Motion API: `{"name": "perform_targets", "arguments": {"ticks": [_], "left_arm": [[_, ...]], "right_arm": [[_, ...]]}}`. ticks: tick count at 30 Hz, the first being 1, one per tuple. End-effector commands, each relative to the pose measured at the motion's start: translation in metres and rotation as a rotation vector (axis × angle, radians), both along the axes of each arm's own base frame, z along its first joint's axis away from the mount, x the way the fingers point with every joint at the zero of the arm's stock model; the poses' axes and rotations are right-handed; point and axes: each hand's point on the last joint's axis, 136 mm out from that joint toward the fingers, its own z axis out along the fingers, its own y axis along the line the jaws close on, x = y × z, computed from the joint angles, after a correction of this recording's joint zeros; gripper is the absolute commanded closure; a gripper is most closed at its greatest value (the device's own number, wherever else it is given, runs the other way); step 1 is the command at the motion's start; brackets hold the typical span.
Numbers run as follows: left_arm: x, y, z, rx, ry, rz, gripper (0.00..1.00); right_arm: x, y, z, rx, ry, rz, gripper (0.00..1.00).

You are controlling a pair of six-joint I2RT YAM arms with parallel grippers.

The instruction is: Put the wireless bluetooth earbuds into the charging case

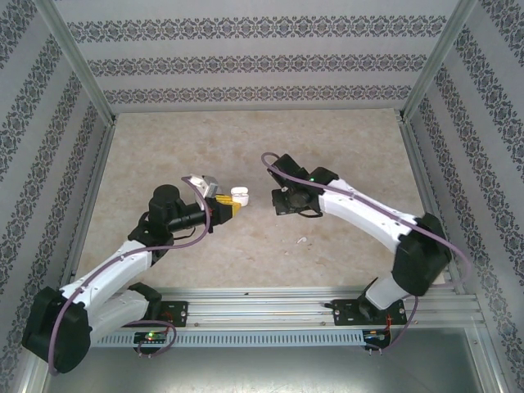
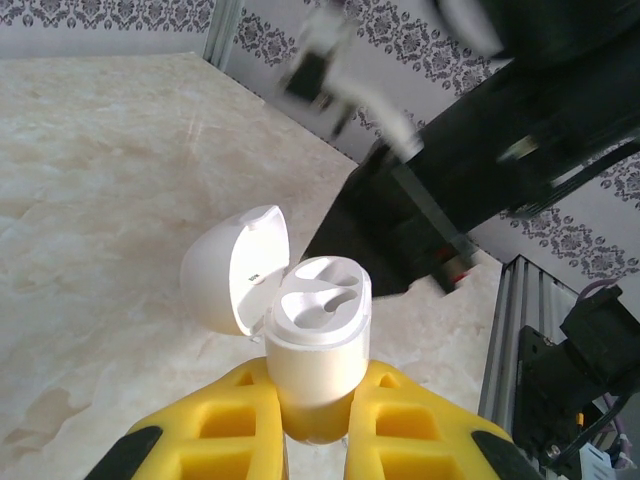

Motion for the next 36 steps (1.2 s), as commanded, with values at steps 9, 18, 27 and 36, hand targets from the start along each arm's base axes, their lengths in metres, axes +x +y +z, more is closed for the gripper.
{"name": "perform_targets", "arguments": {"ticks": [9, 18, 27, 36], "left_arm": [[0.004, -0.025, 0.032, -0.004, -0.164, -0.039, 1.00], [0.001, -0.033, 0.044, -0.024, -0.180, -0.063, 1.00], [-0.007, -0.036, 0.049, -0.038, -0.173, -0.092, 1.00], [-0.010, -0.037, 0.054, -0.054, -0.170, -0.104, 1.00]], "right_arm": [[-0.016, 0.021, 0.133, 0.108, -0.438, 0.182, 0.86], [-0.035, 0.067, 0.168, 0.189, -0.580, 0.406, 0.87], [-0.037, 0.088, 0.166, 0.205, -0.590, 0.490, 0.87], [-0.036, 0.095, 0.156, 0.183, -0.587, 0.529, 0.87]]}}
